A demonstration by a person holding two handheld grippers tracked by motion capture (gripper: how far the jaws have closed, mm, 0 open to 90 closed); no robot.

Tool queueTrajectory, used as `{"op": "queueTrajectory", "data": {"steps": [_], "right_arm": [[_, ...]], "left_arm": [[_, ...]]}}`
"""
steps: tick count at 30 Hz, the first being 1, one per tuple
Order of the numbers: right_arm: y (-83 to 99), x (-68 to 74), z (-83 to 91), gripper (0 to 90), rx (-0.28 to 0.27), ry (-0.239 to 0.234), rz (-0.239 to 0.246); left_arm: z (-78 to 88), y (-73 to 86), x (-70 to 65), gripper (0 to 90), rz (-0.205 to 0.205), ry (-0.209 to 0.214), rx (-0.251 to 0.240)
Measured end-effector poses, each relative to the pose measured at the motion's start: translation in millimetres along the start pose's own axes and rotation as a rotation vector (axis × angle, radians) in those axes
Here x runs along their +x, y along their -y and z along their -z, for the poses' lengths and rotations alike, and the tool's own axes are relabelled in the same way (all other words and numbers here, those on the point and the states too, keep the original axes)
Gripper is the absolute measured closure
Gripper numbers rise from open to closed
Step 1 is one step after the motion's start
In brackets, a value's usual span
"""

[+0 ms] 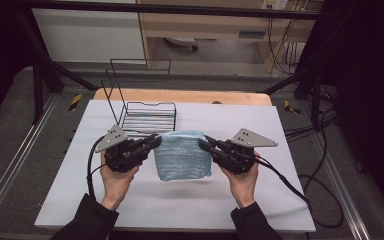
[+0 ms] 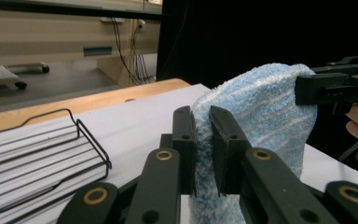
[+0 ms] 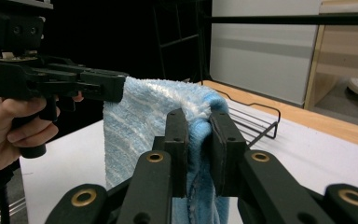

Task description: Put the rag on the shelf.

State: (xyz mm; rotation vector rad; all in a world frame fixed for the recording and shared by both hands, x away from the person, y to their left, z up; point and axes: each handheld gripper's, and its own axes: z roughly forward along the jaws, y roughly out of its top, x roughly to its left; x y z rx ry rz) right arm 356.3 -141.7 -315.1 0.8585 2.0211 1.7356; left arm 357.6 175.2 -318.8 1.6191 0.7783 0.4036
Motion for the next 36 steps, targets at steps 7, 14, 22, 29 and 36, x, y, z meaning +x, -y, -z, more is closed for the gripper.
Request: {"op": "queueTrajectory", "data": {"steps": [7,14,22,29,36], "right_arm": [[-8.8,6.6,-5.1,78.9,-0.042,0.009,0.017],[-16.1,13.5,-15.9,79.0,-0.081,0.026,0.032],[-28.2,20.8,-29.3,79.0,-0.123,0.042,0.059],[-40.6,26.6,-41.6,79.1,-0.147,0.052,0.080],[-56.3,31.1,-51.5,79.1,-0.175,0.060,0.101]], "left_arm": [[5.8,-11.9,3.5,80.4,-0.004,-0.014,-0.047],[13.2,-20.3,10.9,80.6,-0.003,-0.028,-0.092],[21.2,-30.8,21.4,80.7,-0.008,-0.054,-0.134],[26.2,-41.7,30.3,80.7,-0.010,-0.076,-0.169],[31.9,-55.6,37.0,80.8,-0.009,-0.094,-0.212]]}}
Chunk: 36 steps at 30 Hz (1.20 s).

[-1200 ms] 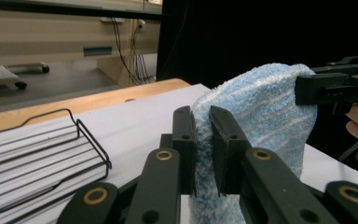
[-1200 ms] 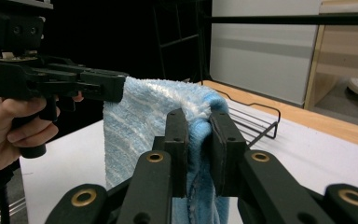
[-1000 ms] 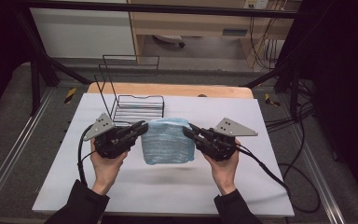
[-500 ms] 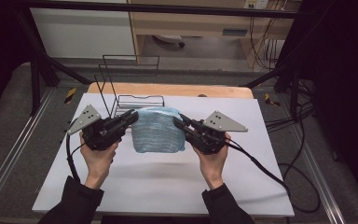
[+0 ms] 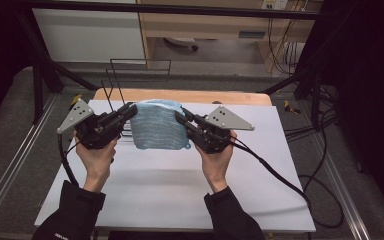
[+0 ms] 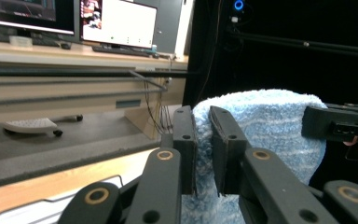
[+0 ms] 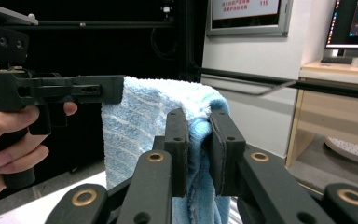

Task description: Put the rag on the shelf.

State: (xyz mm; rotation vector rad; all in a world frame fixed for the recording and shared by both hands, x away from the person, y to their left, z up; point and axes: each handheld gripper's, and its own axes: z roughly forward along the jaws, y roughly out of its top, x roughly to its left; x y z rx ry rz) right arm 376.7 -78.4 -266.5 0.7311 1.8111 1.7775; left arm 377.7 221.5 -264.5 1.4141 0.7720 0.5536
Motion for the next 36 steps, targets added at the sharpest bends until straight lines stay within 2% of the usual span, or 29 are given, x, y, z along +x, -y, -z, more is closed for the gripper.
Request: {"op": "queueTrajectory", "data": {"steps": [5,20,24,36], "right_arm": [[-7.8,2.7,-8.2,79.1,-0.015,0.006,0.012],[-31.8,3.7,-31.9,79.1,-0.049,0.010,0.035],[-38.9,2.1,-39.3,79.2,-0.051,0.014,0.033],[-64.6,-0.2,-57.5,79.2,-0.084,0.011,0.039]], "left_arm": [[0.5,-7.6,4.3,80.8,0.014,-0.007,-0.031],[0.2,-31.6,20.7,80.9,0.015,-0.045,-0.076],[-1.0,-39.1,26.2,80.9,0.031,-0.053,-0.090],[0.9,-67.2,34.8,81.0,0.014,-0.073,-0.137]]}}
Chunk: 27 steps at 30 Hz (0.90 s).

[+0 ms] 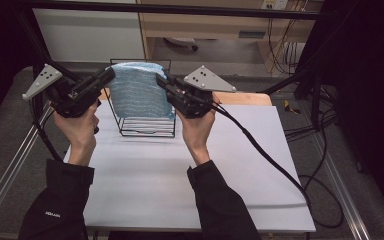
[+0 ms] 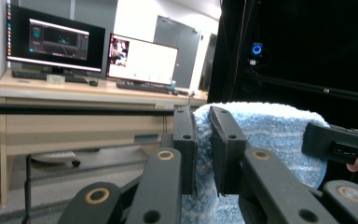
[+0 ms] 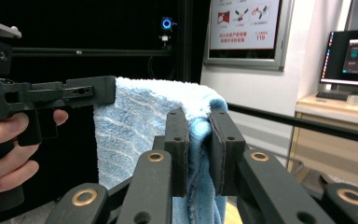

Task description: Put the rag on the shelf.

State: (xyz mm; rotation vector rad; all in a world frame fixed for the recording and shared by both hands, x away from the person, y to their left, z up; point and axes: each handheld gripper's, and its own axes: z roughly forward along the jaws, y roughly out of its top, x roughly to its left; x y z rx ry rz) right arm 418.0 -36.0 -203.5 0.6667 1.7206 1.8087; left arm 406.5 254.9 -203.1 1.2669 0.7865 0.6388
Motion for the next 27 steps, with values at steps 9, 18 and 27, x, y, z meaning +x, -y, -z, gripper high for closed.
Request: {"op": "queueTrajectory", "data": {"steps": [9,18,27], "right_arm": [[-19.1,-2.7,-13.0,79.3,-0.013,0.008,0.020],[-36.8,-9.4,-30.6,79.3,-0.031,0.022,0.030],[-48.7,-17.6,-43.8,79.6,-0.049,0.023,0.021]], "left_arm": [[-4.7,-18.8,4.6,81.1,-0.019,-0.012,-0.021],[-14.7,-35.4,14.1,81.1,-0.005,-0.027,-0.039],[-23.9,-49.5,18.3,81.1,-0.011,-0.041,-0.051]]}}
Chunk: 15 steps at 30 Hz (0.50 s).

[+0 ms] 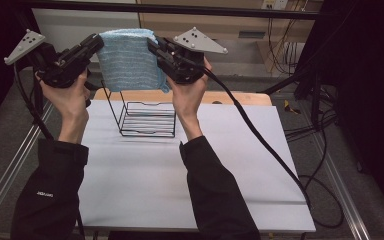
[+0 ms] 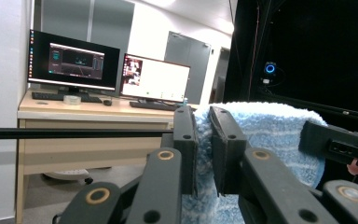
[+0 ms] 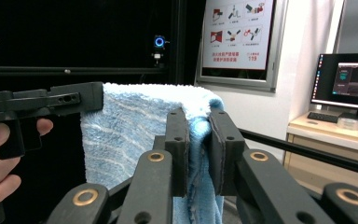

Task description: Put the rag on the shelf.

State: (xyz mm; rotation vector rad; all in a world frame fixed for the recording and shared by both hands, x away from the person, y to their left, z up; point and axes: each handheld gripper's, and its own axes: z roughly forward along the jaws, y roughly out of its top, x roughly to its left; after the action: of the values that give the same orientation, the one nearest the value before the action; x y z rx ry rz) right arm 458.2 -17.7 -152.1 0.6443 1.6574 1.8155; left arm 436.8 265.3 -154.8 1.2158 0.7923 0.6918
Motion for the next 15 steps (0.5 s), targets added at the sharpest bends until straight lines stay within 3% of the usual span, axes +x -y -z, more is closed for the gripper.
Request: {"op": "queueTrajectory", "data": {"steps": [15], "right_arm": [[-22.5,-4.8,-20.3,79.5,-0.013,0.020,0.041]], "left_arm": [[-13.3,-18.0,8.8,81.2,0.009,-0.029,-0.037]]}}
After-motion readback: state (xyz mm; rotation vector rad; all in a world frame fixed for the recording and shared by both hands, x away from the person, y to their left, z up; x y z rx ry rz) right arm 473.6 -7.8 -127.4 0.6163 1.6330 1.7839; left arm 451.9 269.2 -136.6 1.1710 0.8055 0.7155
